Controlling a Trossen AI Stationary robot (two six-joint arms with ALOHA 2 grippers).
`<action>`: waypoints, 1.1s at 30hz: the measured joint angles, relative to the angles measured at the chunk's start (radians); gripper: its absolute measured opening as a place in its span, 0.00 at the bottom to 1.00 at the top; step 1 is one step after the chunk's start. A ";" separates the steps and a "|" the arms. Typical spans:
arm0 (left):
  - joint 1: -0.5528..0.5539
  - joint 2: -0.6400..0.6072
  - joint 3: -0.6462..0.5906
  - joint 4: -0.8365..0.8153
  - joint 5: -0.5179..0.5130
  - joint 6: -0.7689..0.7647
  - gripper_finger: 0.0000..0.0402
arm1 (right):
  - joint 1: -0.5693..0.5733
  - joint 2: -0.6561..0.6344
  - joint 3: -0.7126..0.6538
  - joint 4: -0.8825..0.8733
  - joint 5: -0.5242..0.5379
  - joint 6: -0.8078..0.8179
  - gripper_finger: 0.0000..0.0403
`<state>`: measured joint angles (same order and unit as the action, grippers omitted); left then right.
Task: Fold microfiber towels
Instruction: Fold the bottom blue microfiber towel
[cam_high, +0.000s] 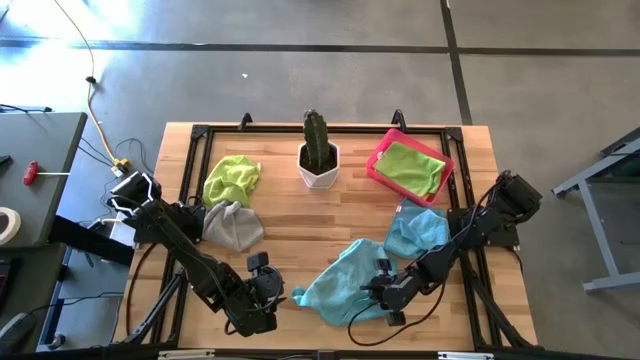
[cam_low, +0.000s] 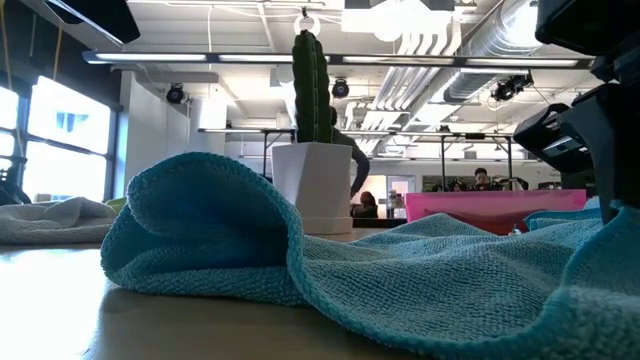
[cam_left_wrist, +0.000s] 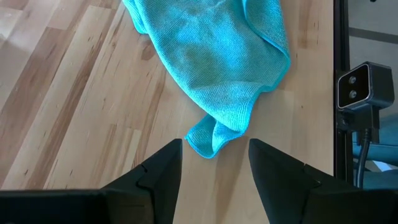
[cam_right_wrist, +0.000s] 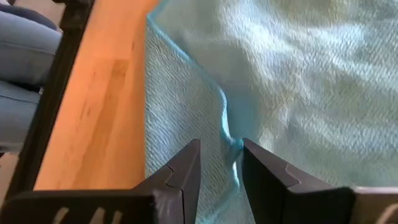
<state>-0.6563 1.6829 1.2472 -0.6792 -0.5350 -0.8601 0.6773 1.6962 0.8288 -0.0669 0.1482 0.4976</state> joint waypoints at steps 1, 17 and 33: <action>0.000 0.000 0.000 0.000 0.000 0.000 0.44 | 0.000 0.000 0.000 -0.006 0.000 0.000 0.26; 0.000 0.000 0.000 0.000 0.000 0.000 0.44 | 0.000 0.077 0.001 0.038 0.019 0.056 0.07; 0.010 0.000 0.000 0.019 -0.092 0.001 0.44 | -0.010 -0.106 0.002 0.034 0.116 0.142 0.00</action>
<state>-0.6467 1.6829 1.2472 -0.6605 -0.6269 -0.8595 0.6676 1.5906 0.8310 -0.0331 0.2644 0.6399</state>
